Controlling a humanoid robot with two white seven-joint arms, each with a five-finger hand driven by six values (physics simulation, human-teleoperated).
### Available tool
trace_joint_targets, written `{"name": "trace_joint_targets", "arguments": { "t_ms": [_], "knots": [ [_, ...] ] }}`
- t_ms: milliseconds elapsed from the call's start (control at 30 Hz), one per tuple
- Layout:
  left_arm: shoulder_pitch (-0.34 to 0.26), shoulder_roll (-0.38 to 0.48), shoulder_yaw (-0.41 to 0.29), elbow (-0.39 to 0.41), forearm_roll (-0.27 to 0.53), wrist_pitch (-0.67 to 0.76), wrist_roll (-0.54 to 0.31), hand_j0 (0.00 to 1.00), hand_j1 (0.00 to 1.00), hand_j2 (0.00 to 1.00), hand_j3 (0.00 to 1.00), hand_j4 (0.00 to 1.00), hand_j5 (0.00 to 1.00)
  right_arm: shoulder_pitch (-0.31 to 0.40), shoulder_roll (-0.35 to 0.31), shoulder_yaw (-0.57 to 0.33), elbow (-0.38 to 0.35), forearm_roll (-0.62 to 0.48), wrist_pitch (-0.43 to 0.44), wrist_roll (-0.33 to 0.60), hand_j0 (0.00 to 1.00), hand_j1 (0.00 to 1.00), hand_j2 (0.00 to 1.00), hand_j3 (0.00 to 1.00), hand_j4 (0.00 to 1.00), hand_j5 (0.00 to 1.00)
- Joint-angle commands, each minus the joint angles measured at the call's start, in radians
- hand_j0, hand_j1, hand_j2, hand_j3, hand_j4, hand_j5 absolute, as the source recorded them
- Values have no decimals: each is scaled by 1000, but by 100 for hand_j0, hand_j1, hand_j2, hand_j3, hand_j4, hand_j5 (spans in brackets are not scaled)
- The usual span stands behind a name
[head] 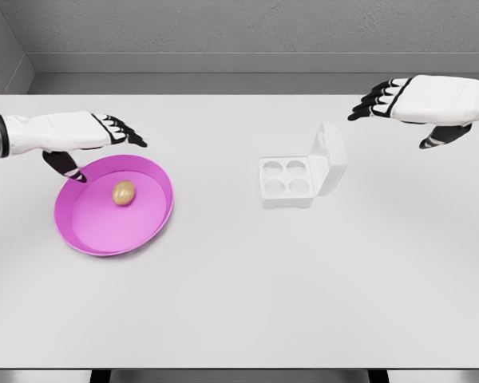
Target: Pack egg into the box and close the box lid
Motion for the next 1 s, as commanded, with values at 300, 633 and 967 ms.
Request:
{"name": "trace_joint_targets", "arguments": {
  "t_ms": [300,633,967],
  "knots": [
    [-52,-3,-146,2,-53,2,-5,100,100,100,100,100,100,146,-44,-289,30,2,3,0,100,100,100,100,100,100],
    [-52,-32,-185,12,-125,2,-4,100,100,100,100,100,100,301,-116,-476,19,-167,3,0,100,100,100,100,100,100],
    [-57,-57,-182,27,-143,2,-1,91,91,91,91,91,91,293,-112,-473,19,-164,3,0,100,100,100,100,100,100]
  ]
}}
